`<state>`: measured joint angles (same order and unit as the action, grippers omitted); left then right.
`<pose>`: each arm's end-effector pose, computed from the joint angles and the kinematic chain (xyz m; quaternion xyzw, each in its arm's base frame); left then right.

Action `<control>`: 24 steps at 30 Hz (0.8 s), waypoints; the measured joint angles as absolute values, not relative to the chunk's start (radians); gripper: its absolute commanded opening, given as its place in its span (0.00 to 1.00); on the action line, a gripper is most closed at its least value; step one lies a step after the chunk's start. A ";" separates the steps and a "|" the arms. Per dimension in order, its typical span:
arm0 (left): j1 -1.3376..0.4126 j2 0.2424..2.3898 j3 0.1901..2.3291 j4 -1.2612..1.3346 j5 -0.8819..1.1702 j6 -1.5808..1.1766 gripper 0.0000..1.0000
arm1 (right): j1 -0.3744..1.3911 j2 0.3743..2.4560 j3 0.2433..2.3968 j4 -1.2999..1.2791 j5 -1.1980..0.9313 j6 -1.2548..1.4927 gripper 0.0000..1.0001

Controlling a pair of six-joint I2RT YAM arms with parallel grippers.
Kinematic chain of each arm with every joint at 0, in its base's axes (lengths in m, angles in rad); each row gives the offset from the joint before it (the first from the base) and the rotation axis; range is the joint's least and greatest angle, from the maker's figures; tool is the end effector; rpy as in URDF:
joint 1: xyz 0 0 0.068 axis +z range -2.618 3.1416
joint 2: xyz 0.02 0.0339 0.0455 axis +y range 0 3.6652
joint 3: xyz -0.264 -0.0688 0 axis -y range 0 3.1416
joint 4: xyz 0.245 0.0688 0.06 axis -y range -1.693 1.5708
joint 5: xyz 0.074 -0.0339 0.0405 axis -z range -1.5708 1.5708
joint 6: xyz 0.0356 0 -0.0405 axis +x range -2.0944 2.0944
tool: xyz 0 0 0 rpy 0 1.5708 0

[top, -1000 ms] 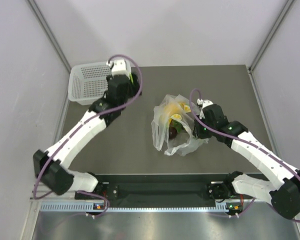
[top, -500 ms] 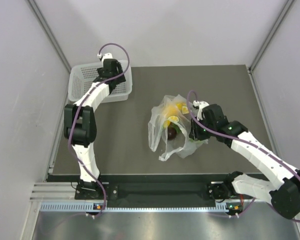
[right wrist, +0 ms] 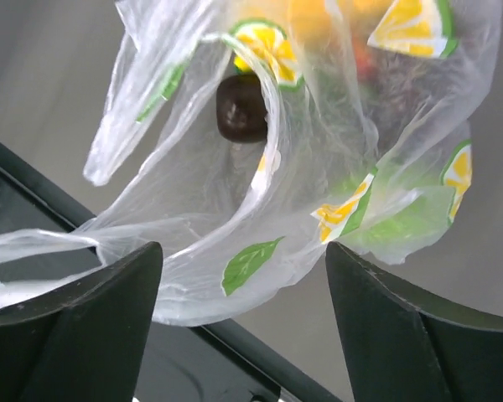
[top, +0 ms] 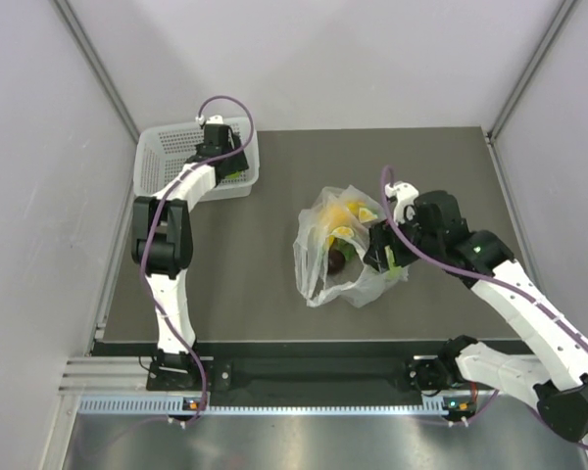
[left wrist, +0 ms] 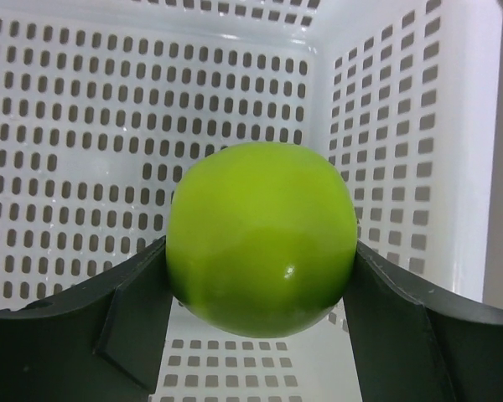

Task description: Untie the knot of the plastic bag and take out the fruit

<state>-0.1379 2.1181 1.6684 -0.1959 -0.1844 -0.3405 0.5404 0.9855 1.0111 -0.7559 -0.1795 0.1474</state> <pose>0.4874 -0.0611 0.2209 -0.1310 0.8824 -0.0252 0.4512 0.1672 0.1077 0.3271 -0.2134 0.8847 0.2140 0.3550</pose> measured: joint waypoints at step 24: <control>-0.166 1.494 1.272 -0.250 -0.081 -0.426 0.90 | 0.465 1.654 1.439 -0.776 0.104 -0.045 0.98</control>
<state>-0.1661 1.4940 1.2716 -0.2504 -0.0814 -0.4255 0.4652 1.6539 1.4395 -0.7757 0.1043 -0.0448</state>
